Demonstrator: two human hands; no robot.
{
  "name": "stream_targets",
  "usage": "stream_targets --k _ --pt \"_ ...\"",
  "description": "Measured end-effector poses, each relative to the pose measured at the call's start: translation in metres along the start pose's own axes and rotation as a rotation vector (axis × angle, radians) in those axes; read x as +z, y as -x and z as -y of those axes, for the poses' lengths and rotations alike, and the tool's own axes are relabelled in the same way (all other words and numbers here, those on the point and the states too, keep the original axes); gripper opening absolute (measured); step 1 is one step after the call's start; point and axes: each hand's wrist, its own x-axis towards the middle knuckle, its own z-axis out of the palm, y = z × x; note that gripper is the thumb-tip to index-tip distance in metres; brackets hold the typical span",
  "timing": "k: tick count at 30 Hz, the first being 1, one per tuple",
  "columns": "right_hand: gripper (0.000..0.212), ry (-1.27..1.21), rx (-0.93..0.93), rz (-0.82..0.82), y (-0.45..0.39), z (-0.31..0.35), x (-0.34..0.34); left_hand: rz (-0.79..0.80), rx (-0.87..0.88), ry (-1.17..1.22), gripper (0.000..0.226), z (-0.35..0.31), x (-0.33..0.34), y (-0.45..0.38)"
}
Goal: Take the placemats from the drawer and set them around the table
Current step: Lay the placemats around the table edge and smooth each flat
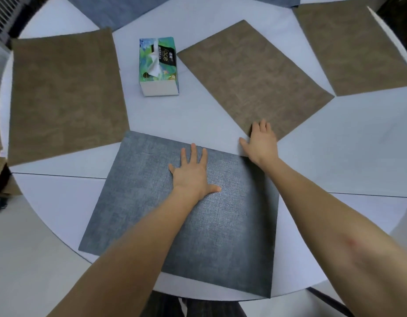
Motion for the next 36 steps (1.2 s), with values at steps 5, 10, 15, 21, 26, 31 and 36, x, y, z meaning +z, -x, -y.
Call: stream_targets --k 5,10,15,21,26,31,36 --pt "0.033 0.192 -0.062 0.039 -0.019 0.012 -0.015 -0.025 0.015 -0.021 0.116 0.002 0.000 0.001" --pt "0.036 0.322 -0.093 0.114 -0.021 0.030 -0.020 -0.023 0.032 -0.054 0.115 0.005 0.000 0.001" --pt "0.034 0.384 -0.162 0.170 -0.008 0.031 -0.040 -0.016 0.081 -0.030 0.092 0.012 -0.025 -0.008" --pt "0.034 0.283 -0.030 0.067 0.002 0.021 -0.086 0.063 0.184 0.103 0.060 0.036 -0.073 -0.035" --pt "0.042 0.224 -0.052 -0.326 0.012 -0.003 -0.133 -0.193 0.337 0.188 0.079 0.014 -0.128 -0.049" --pt "0.043 0.204 -0.069 -0.510 0.030 -0.040 -0.162 -0.281 0.415 0.061 0.091 -0.041 -0.163 -0.050" --pt "0.027 0.037 -0.143 -0.714 0.024 -0.097 -0.197 -0.360 0.365 -0.023 0.084 -0.091 -0.176 -0.070"
